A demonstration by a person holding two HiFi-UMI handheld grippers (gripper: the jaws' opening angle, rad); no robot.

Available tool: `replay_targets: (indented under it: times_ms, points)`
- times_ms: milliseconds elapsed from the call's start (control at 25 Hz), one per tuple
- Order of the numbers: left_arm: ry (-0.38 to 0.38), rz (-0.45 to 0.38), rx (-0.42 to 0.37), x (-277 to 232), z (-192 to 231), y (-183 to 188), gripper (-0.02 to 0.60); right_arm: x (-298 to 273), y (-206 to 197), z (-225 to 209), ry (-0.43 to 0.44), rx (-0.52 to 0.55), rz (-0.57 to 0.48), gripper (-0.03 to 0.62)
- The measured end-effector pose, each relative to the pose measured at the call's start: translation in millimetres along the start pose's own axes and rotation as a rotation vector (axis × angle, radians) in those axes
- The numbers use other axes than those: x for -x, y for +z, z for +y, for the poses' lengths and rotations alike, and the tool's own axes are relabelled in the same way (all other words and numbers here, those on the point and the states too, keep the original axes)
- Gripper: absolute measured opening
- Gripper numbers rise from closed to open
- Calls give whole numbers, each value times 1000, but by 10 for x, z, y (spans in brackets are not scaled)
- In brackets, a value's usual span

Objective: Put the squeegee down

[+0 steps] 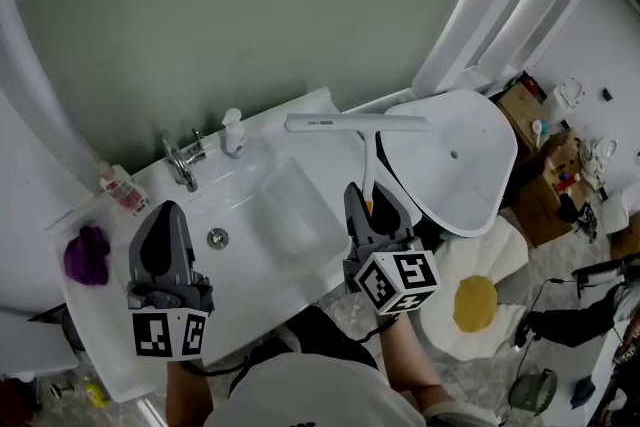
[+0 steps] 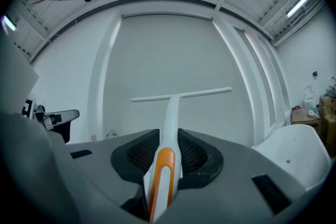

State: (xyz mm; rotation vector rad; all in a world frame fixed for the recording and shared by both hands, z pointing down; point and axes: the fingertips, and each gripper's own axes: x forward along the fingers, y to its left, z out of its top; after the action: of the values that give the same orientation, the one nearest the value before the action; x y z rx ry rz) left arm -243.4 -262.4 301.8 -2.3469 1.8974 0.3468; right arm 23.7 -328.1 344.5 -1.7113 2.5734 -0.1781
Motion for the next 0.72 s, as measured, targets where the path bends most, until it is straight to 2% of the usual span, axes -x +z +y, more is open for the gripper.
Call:
replay_targets:
  times_ms: [720]
  points:
    - [192,55,-20,-592,-68,-390,5,-1272,-956,-674,198,-16,344,104]
